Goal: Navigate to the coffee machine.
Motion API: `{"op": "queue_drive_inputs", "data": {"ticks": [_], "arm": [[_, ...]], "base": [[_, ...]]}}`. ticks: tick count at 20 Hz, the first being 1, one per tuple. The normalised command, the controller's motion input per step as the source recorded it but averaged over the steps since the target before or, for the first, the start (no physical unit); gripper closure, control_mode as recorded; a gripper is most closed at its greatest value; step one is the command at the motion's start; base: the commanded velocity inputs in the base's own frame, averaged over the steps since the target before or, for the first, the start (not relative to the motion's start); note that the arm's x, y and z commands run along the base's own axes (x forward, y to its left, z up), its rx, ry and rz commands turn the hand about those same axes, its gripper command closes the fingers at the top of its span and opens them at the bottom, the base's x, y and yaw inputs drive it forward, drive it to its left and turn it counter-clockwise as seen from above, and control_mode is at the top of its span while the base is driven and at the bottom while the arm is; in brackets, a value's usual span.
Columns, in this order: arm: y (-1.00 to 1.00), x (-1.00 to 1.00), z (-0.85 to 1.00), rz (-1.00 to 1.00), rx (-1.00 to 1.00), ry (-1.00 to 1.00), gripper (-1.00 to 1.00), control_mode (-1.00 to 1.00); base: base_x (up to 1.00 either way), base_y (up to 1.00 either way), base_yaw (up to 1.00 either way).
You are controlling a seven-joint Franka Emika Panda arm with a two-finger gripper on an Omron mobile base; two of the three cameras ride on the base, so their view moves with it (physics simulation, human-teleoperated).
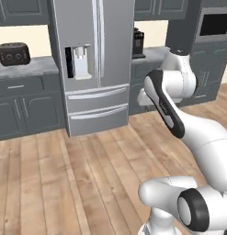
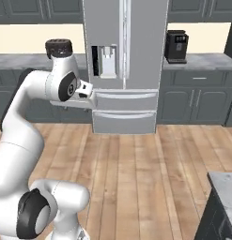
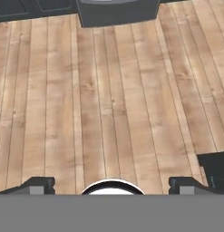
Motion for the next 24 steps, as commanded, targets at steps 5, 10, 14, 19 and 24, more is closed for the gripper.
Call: {"op": "queue_drive_inputs", "data": {"ticks": [5, 10, 14, 19, 24], "arm": [[0.0, 0.0, 0.0, 0.0, 0.0, 0.0, -1.0, 1.0], [0.0, 0.0, 0.0, 0.0, 0.0, 0.0, -1.0, 1.0], [0.0, 0.0, 0.0, 0.0, 0.0, 0.0, -1.0, 1.0], [0.0, 0.0, 0.0, 0.0, 0.0, 0.0, -1.0, 1.0], [0.0, 0.0, 0.0, 0.0, 0.0, 0.0, -1.0, 1.0]], "base": [[1.0, 0.0, 0.09], [1.0, 0.0, 0.09], [1.0, 0.0, 0.08], [0.97, -0.08, 0.06], [0.68, -0.51, 0.0]]}}
